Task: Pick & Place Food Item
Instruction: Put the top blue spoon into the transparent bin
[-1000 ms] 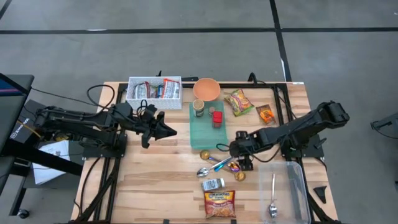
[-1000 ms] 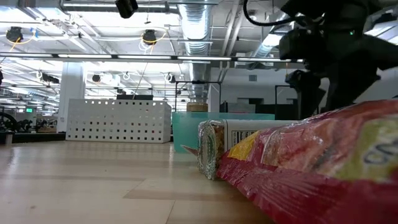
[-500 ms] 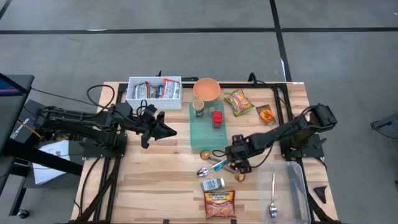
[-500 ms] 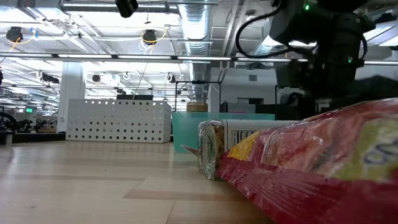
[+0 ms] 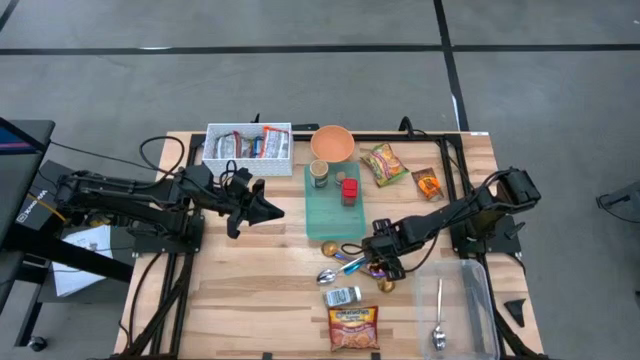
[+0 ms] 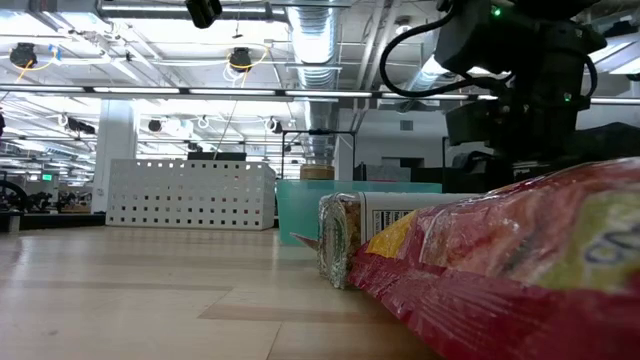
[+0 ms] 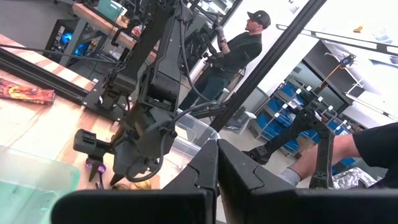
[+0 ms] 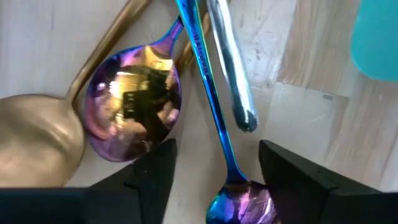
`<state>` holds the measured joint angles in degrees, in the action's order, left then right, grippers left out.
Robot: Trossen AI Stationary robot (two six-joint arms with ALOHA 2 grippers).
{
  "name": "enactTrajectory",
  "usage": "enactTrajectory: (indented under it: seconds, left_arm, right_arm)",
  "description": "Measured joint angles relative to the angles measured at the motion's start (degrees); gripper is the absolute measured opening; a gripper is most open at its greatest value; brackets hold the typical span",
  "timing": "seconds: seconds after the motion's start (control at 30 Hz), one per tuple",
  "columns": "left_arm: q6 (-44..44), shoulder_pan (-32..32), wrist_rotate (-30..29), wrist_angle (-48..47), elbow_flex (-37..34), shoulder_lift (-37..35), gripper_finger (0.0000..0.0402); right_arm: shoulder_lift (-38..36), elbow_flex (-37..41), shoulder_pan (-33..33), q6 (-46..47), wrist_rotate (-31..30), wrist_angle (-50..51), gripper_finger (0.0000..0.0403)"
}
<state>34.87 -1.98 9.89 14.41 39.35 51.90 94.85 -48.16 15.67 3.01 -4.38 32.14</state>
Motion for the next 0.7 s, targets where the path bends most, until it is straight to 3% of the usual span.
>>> enactTrajectory:
  seconds: [0.4, 0.7]
  left_arm:
    - [-0.04, 0.00, 0.00, 0.00, 0.00, 0.00, 0.0000]
    - [-0.03, 0.00, 0.00, 0.01, 0.00, 0.00, 0.0000]
  right_arm:
    - [0.00, 0.02, 0.05, -0.02, 2.71, 0.59, 0.0020]
    - [0.07, -2.05, 0.81, 1.06, 4.09, 3.94, 0.0014]
